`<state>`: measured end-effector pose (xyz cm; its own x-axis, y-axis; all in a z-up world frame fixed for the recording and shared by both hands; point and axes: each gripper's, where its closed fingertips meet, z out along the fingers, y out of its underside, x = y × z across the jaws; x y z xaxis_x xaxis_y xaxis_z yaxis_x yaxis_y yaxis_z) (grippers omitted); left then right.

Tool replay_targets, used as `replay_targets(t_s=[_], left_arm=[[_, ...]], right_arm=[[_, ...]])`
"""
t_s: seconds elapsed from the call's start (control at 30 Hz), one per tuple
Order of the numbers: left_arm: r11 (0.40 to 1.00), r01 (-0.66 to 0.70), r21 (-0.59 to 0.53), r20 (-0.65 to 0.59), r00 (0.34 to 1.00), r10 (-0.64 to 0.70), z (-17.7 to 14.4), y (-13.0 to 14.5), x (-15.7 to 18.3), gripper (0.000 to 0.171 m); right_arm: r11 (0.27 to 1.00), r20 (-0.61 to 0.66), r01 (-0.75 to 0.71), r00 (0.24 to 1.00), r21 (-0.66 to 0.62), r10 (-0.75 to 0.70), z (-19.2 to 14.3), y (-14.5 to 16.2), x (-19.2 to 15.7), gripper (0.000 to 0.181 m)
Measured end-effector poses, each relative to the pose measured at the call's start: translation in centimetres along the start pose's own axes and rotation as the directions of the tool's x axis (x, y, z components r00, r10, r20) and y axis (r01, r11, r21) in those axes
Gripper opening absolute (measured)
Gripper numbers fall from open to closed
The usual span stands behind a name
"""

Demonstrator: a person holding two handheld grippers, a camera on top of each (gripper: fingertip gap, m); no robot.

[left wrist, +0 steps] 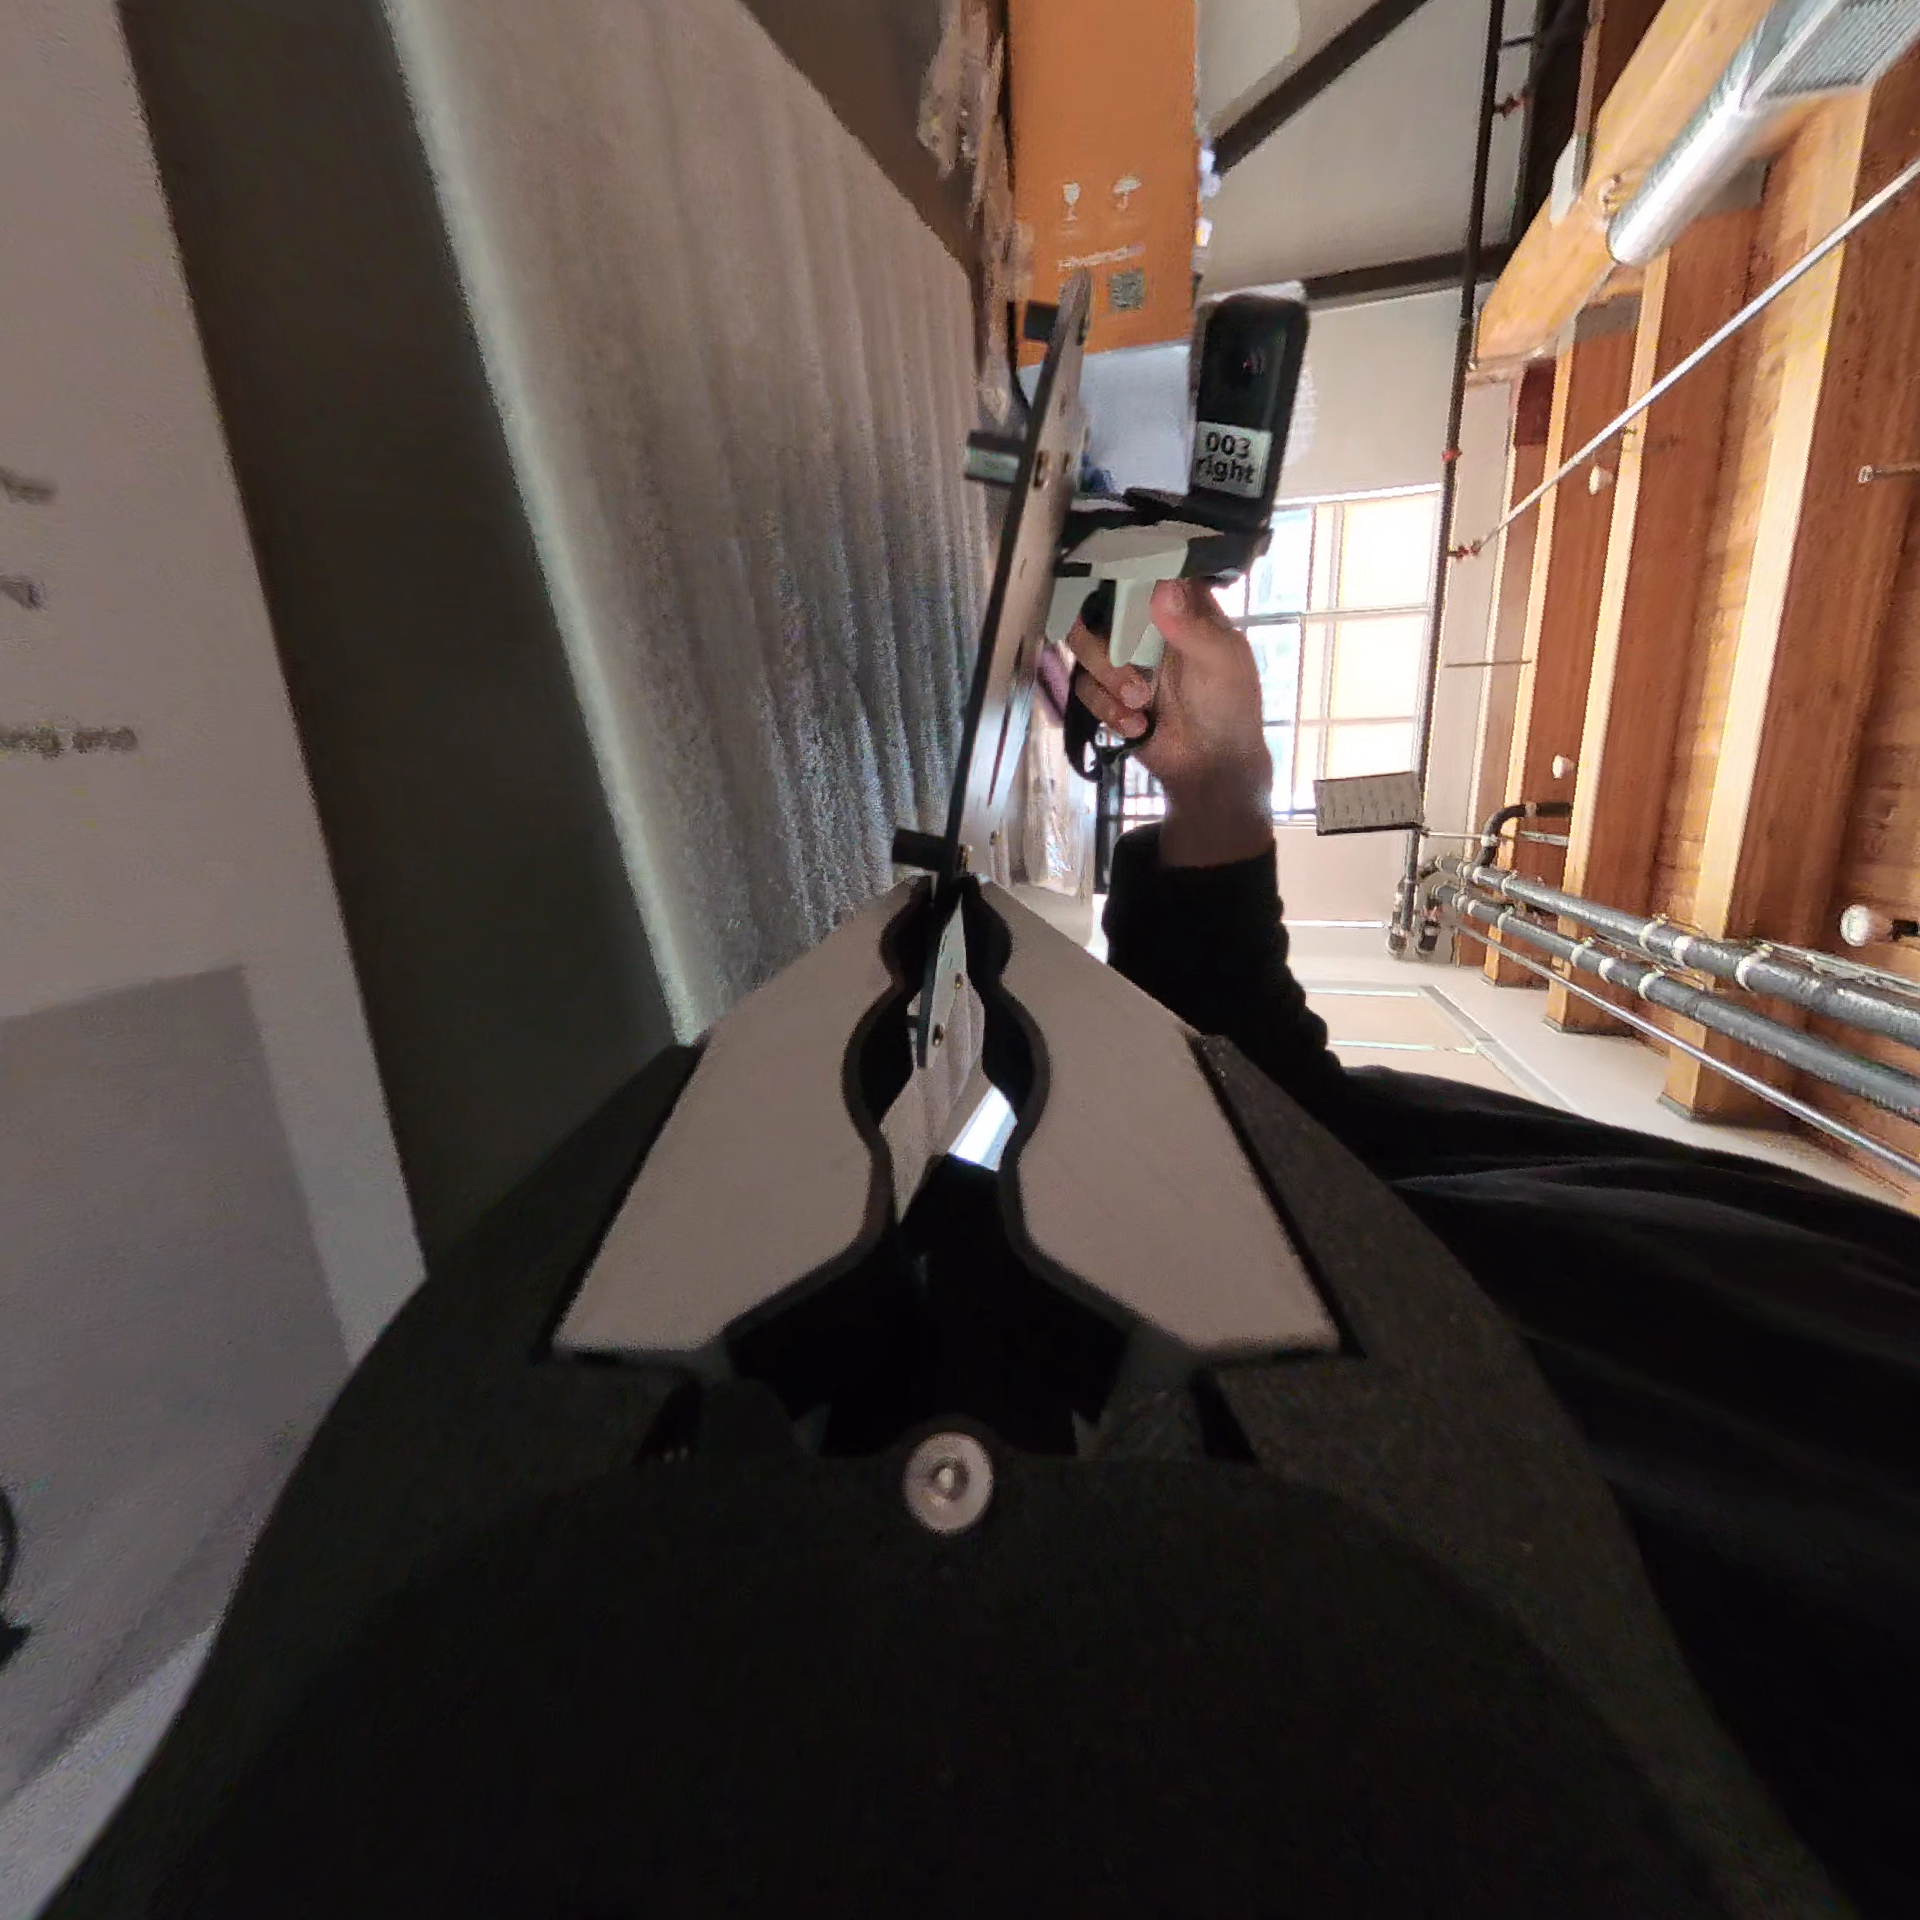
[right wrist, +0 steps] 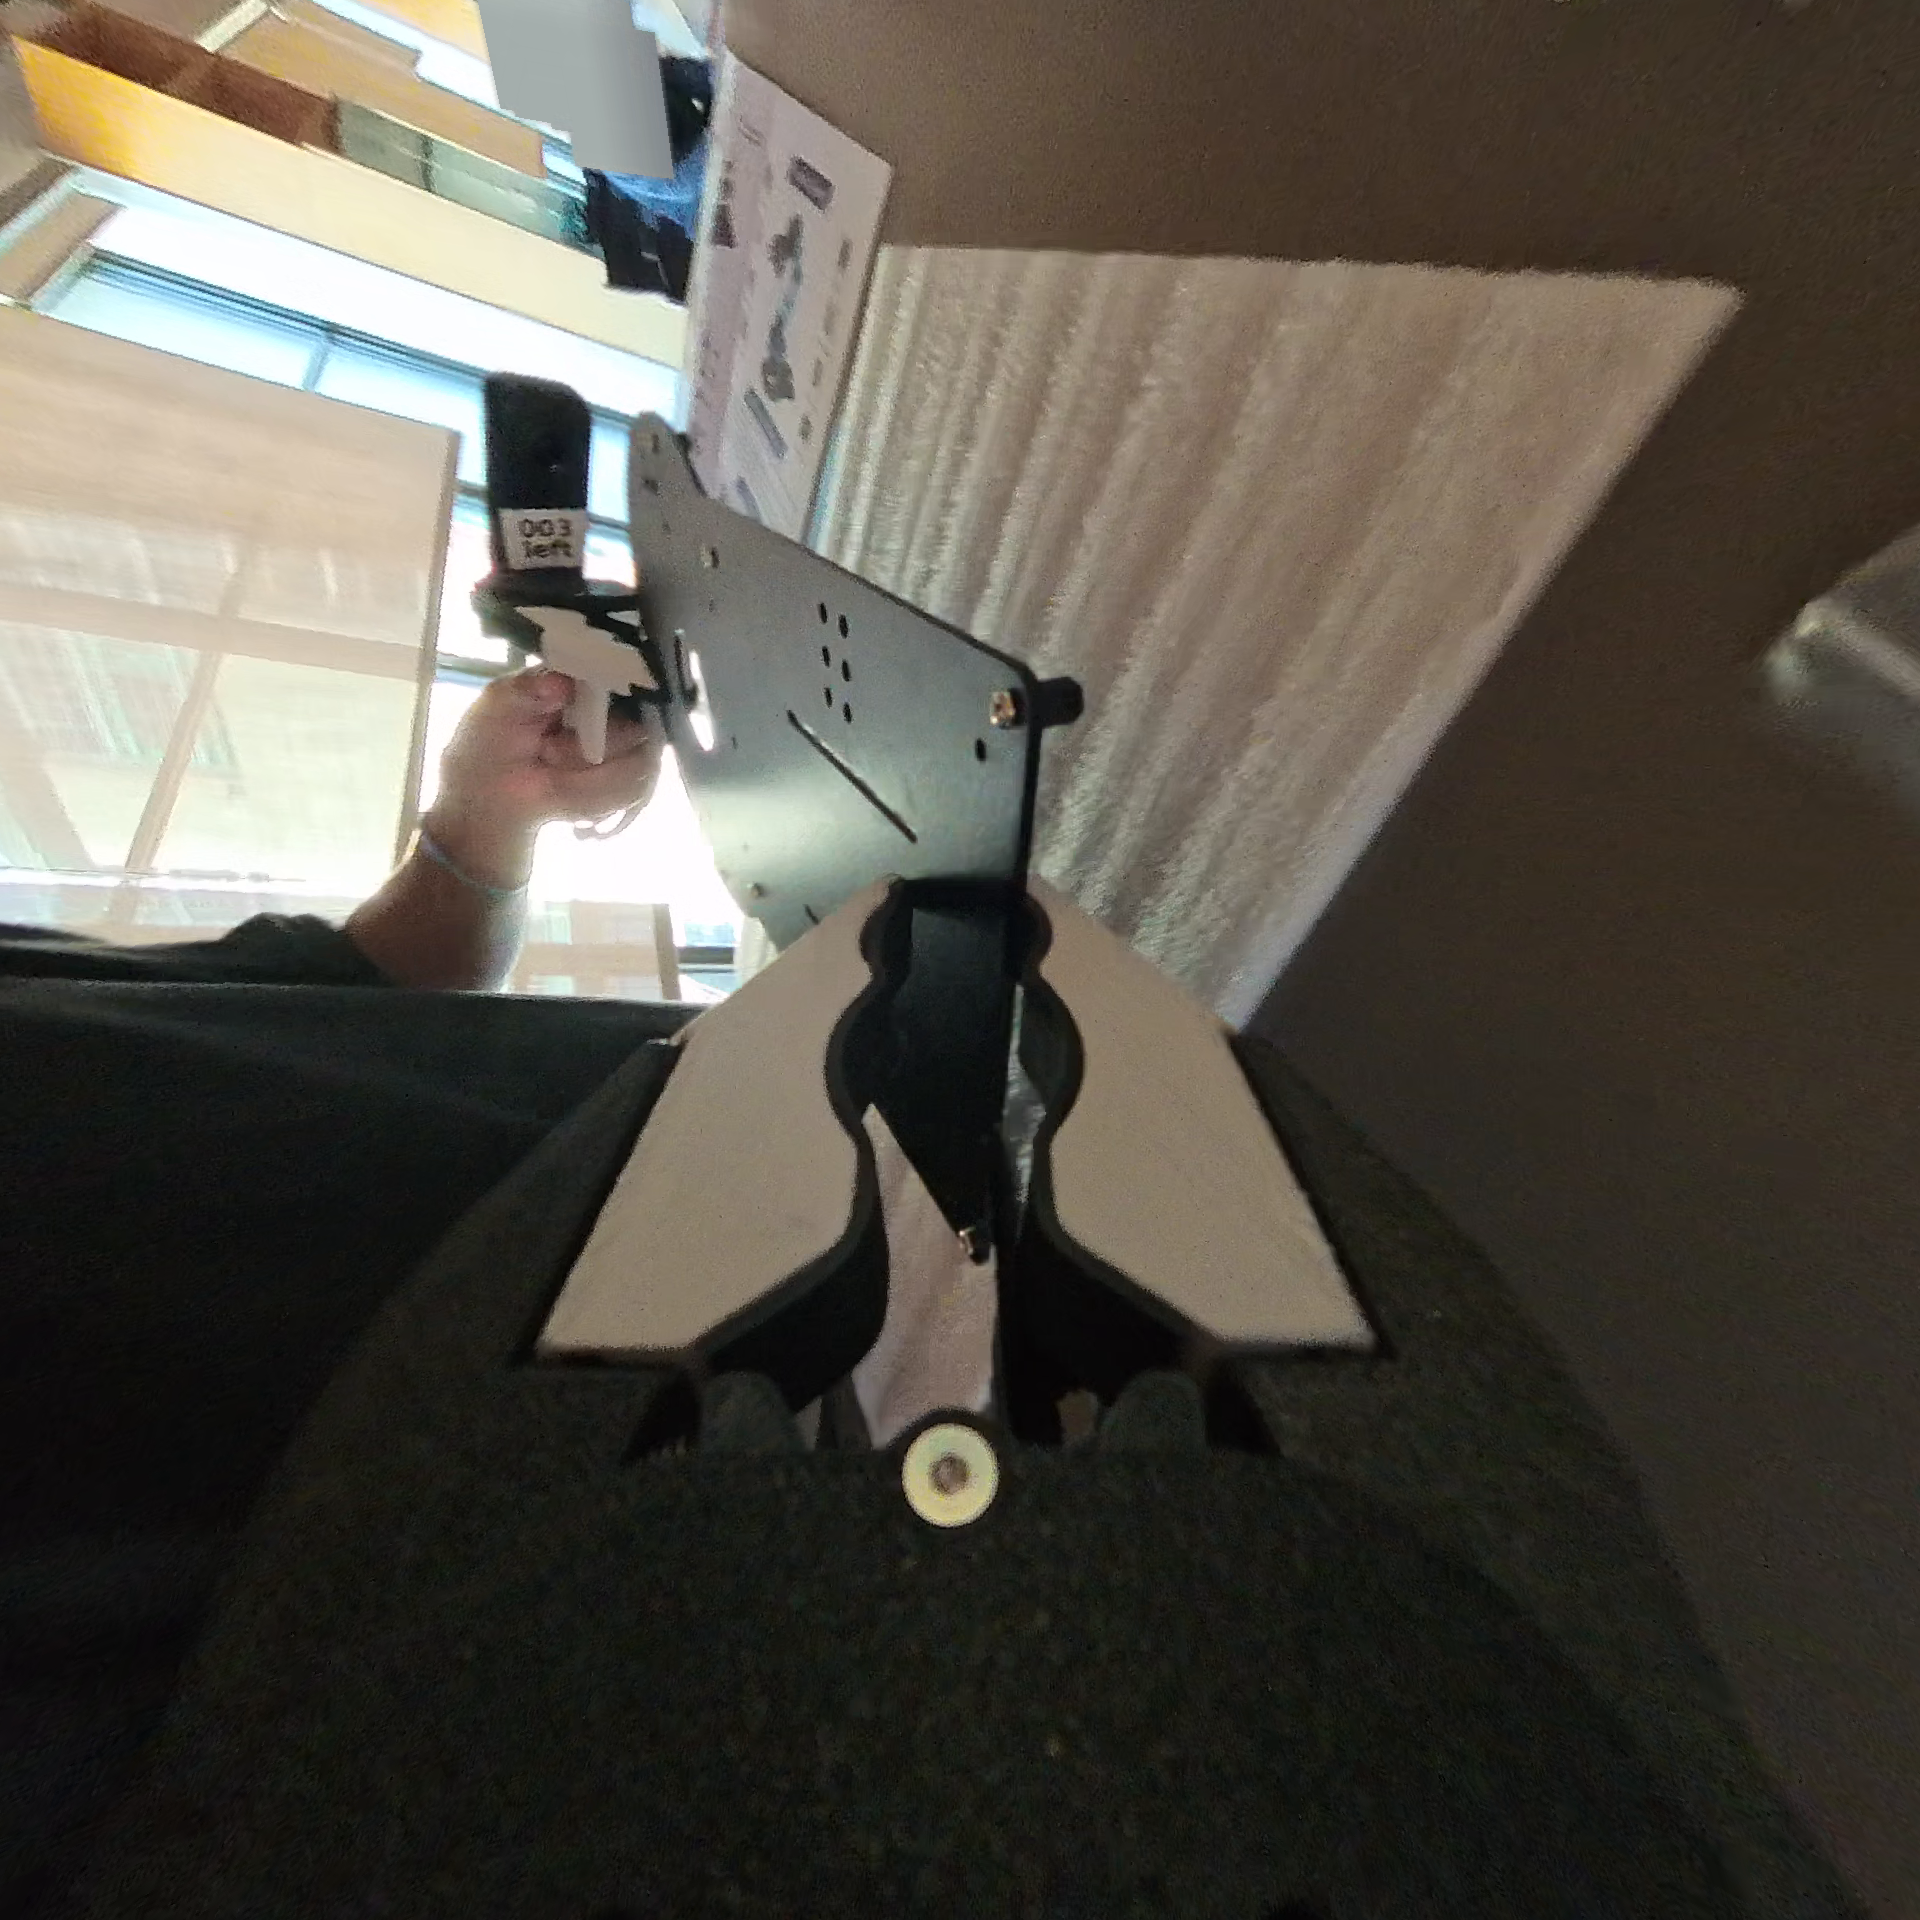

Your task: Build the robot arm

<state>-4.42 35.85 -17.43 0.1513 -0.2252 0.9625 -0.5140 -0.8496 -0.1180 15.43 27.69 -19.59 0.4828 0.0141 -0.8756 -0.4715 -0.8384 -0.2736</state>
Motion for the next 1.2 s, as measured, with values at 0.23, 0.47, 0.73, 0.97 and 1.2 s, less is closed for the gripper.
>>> replay_targets(t_s=[0.23,0.47,0.73,0.97,1.2], left_arm=[[1.000,-0.022,0.002,0.217,0.976,0.021,1.2,1.2,-3.8,0.014],[0.994,-0.110,-0.013,0.235,0.966,0.110,1.4,1.5,-3.1,0.035],[0.991,-0.120,-0.064,0.128,0.984,0.127,1.5,1.8,-2.0,0.051],[0.984,-0.151,-0.091,0.094,0.983,0.159,1.4,1.7,-1.9,0.054],[0.979,-0.144,-0.143,0.136,0.977,0.163,1.8,2.1,-0.3,0.091]], right_arm=[[0.998,-0.071,0.037,0.997,-0.053,-0.041,0.8,0.0,2.1,0.019],[0.998,-0.112,0.040,0.993,-0.056,-0.046,0.5,0.3,1.2,0.039],[0.974,-0.159,-0.039,0.987,-0.223,0.003,-0.6,1.7,1.0,0.047],[0.951,-0.408,0.142,0.878,-0.276,-0.249,-7.2,-0.7,-1.3,0.042],[0.834,-0.609,0.508,0.597,-0.216,-0.522,6.4,2.7,-3.0,0.049]])
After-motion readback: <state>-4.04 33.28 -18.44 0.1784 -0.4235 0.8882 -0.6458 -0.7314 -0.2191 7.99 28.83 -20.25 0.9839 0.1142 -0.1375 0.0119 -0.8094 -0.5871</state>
